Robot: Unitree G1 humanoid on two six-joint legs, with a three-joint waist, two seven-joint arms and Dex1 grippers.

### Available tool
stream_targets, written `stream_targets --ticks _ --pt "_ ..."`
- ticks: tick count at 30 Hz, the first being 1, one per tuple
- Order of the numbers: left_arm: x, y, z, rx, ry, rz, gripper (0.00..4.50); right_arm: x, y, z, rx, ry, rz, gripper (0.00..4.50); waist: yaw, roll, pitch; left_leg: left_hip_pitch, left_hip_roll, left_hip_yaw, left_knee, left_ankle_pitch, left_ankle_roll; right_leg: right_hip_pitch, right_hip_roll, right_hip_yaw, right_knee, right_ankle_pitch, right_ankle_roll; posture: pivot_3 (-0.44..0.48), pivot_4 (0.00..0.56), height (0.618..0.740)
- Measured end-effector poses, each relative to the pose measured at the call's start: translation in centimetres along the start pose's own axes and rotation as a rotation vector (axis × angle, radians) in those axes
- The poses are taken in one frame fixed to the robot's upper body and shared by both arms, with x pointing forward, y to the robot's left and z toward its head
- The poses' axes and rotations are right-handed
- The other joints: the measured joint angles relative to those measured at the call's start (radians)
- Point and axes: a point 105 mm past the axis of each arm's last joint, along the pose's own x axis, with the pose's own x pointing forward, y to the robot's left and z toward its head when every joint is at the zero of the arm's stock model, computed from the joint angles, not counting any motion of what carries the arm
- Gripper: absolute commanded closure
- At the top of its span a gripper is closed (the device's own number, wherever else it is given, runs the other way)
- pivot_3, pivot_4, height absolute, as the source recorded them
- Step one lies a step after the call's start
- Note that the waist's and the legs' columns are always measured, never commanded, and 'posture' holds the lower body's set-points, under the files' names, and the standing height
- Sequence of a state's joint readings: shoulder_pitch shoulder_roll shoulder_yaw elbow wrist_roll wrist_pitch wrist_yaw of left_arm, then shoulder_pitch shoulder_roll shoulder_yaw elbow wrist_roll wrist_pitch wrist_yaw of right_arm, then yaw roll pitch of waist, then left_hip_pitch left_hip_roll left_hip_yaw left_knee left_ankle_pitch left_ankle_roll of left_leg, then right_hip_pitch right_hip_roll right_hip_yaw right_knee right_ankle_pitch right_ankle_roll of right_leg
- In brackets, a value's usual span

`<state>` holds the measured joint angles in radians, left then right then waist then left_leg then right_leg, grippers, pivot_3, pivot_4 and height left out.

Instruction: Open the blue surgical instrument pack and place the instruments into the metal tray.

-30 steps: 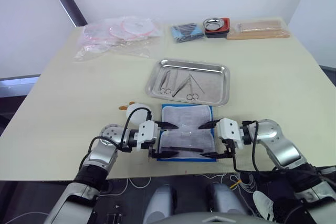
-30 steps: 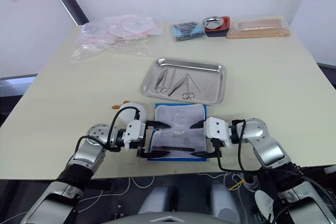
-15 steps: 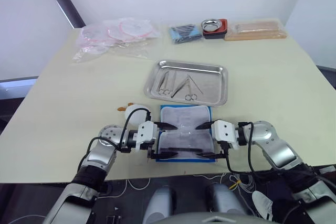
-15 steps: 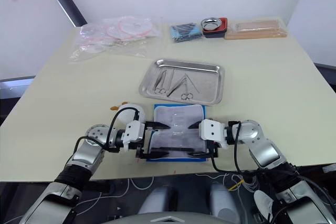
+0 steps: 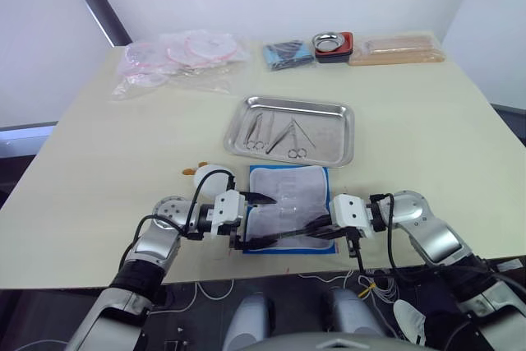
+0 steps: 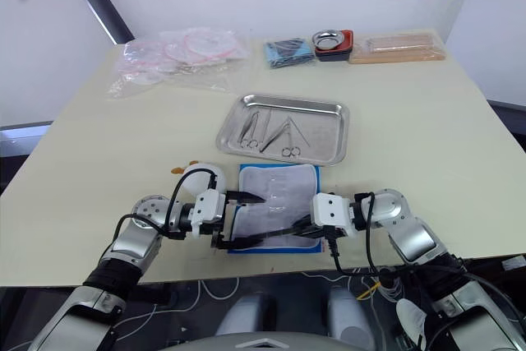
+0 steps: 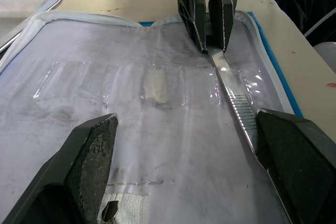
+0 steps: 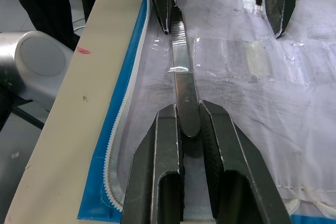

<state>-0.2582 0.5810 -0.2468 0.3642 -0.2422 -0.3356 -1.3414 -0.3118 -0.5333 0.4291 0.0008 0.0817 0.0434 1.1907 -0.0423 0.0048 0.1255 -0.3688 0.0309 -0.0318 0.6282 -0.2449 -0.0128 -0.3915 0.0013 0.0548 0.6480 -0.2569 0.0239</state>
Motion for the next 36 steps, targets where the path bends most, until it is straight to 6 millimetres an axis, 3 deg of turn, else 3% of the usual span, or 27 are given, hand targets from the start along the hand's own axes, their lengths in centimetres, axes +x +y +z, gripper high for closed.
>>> stream_targets --ticks 9,36 --pt "0.0 0.0 0.0 -0.001 0.0 0.003 0.0 -0.2 0.0 0.2 0.015 0.003 0.0 4.43 0.0 0.0 0.0 0.0 0.0 0.0 0.0 0.0 0.0 0.0 0.0 0.0 0.0 0.0 0.0 0.0 0.15 0.74" --pt "0.0 0.0 0.0 0.003 -0.003 0.007 0.0 -4.3 -0.3 0.8 -0.076 0.131 -0.043 4.43 0.001 0.0 0.002 0.001 0.0 0.001 -0.001 0.0 0.0 0.0 -0.001 0.001 0.0 0.0 0.0 0.0 0.15 0.74"
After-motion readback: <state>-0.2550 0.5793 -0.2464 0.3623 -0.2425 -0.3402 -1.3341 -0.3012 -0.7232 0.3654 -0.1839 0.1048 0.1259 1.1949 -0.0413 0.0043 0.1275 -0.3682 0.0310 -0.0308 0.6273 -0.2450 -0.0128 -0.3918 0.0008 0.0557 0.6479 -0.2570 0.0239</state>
